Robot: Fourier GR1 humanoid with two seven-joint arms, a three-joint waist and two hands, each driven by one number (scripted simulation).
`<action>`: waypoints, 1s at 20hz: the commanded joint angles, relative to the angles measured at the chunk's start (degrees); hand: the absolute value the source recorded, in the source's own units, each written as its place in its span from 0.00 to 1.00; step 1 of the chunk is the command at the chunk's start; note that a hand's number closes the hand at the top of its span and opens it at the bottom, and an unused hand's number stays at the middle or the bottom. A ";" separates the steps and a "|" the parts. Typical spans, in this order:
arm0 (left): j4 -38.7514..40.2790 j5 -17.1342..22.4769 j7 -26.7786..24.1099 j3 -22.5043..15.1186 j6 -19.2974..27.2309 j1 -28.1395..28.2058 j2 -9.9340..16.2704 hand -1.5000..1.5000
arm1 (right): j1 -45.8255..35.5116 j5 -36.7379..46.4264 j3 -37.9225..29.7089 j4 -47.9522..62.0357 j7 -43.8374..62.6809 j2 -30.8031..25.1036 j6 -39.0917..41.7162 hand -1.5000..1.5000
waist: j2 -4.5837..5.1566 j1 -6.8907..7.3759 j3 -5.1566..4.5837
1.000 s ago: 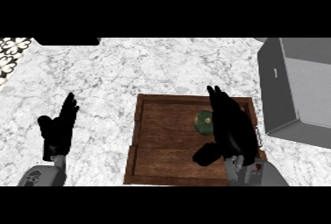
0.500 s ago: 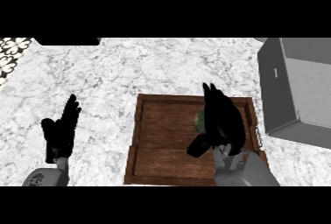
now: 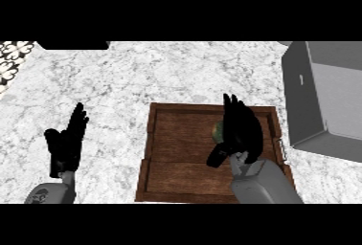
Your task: Pick the squash from the tray and place it in the cardboard box
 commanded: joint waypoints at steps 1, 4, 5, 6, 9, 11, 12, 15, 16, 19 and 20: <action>-2.77 0.09 2.15 0.18 -1.31 0.72 0.57 0.50 | -0.70 1.55 0.94 6.21 3.73 0.74 -1.97 0.00 | 0.01 0.27 0.02; 0.45 -0.10 1.36 2.07 -2.03 -1.60 1.28 0.50 | -5.48 -0.38 -0.83 8.30 5.65 0.75 -0.16 0.00 | 0.07 0.19 0.00; -3.30 -1.91 1.40 -0.21 -0.48 1.81 -0.63 0.50 | -1.03 -0.16 -4.66 2.09 1.10 -1.57 4.70 0.00 | -0.05 -0.09 0.01; 1.88 -0.62 -1.46 2.02 -1.74 -0.10 -0.74 0.50 | -4.39 0.20 -4.80 5.89 2.47 0.73 3.88 0.00 | 0.03 -0.04 0.00; -4.30 -1.82 3.06 1.45 -0.61 1.53 -0.20 0.50 | -2.18 1.21 -2.17 4.62 4.13 0.74 3.39 0.00 | -0.06 0.06 0.01; -0.51 -2.71 0.59 1.73 -0.82 0.41 -1.45 0.50 | -2.06 1.24 -5.40 6.75 0.22 0.75 3.48 0.00 | -0.01 -0.07 0.01; 0.82 -1.74 1.71 3.58 -1.68 -2.99 -0.02 0.50 | -2.82 2.35 -3.96 11.16 -1.05 0.75 -0.24 0.00 | 0.04 -0.02 0.01; -6.39 -2.50 2.86 1.42 -2.07 3.50 -1.55 0.50 | -0.61 0.77 0.65 10.67 0.72 0.76 -3.81 0.00 | -0.04 0.21 0.02; 1.45 -2.79 0.52 3.86 -2.02 -1.13 -1.54 0.50 | -2.47 1.61 -1.24 12.61 -0.50 0.76 -4.21 0.00 | 0.02 0.01 0.01; 1.13 -4.05 0.38 3.02 -0.54 -0.83 -3.73 0.50 | 0.20 2.52 -4.67 8.81 -2.02 0.76 1.03 0.00 | -0.02 -0.14 0.01; -0.01 -5.29 -0.17 1.55 -0.74 0.86 -4.16 0.50 | -3.63 0.55 -5.28 12.71 -2.09 0.76 -0.77 0.00 | 0.00 0.05 0.01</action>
